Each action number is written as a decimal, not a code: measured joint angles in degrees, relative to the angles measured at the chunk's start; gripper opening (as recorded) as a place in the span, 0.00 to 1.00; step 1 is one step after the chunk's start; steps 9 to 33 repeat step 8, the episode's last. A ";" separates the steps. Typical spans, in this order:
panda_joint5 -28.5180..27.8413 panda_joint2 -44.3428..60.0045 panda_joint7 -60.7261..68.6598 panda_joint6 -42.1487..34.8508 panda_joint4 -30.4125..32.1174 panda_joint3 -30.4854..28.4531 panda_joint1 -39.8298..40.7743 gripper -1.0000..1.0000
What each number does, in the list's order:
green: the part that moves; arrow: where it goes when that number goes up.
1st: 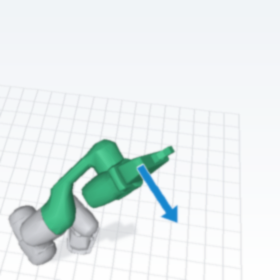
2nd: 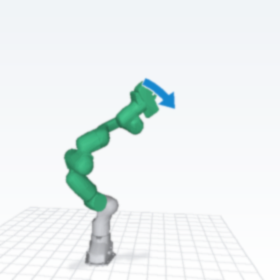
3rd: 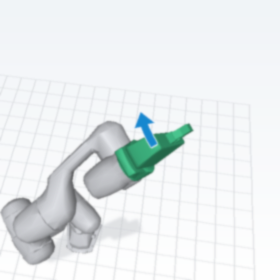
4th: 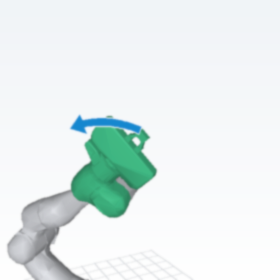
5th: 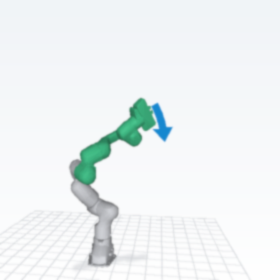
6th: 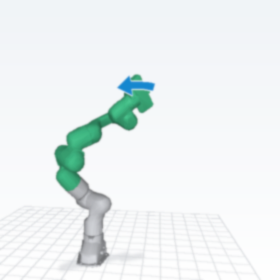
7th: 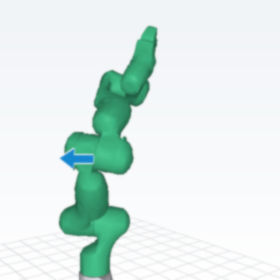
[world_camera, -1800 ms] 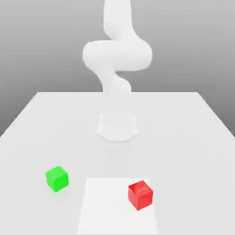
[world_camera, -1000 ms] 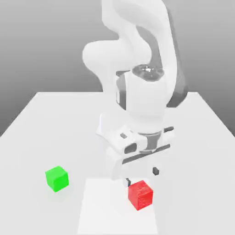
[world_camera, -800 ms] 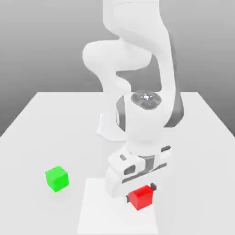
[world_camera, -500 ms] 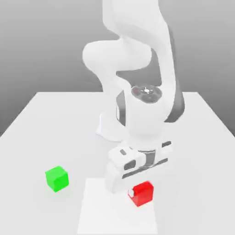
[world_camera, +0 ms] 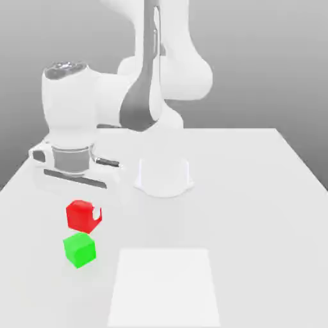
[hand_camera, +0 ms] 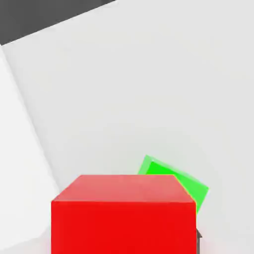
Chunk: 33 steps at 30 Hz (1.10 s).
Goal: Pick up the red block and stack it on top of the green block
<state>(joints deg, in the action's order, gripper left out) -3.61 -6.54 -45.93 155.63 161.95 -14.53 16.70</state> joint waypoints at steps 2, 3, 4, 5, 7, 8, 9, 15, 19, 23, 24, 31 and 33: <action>2.15 3.41 1.25 3.29 -0.08 -0.31 -0.36 0.00; 3.55 5.31 2.21 5.06 -0.14 -0.20 -0.52 0.00; 5.09 7.28 3.28 6.89 -0.20 0.28 -0.40 0.00; 6.70 9.29 4.38 8.75 -0.26 0.74 -0.33 0.00; 7.84 10.70 5.19 10.05 -0.30 1.32 0.05 1.00; 7.84 10.70 5.19 10.05 -0.30 1.32 0.05 1.00; 7.84 10.70 5.19 10.05 -0.30 1.32 0.05 1.00; 7.84 10.70 5.19 10.05 -0.30 1.32 0.05 1.00; 7.84 10.70 5.19 10.05 -0.30 1.32 0.05 1.00; 7.84 10.70 5.19 10.05 -0.30 1.32 0.05 1.00; 7.84 10.70 5.19 10.05 -0.30 1.32 0.05 1.00; 7.84 10.70 5.19 10.05 -0.30 1.32 0.05 1.00; 7.84 10.70 5.19 10.05 -0.30 1.32 0.05 1.00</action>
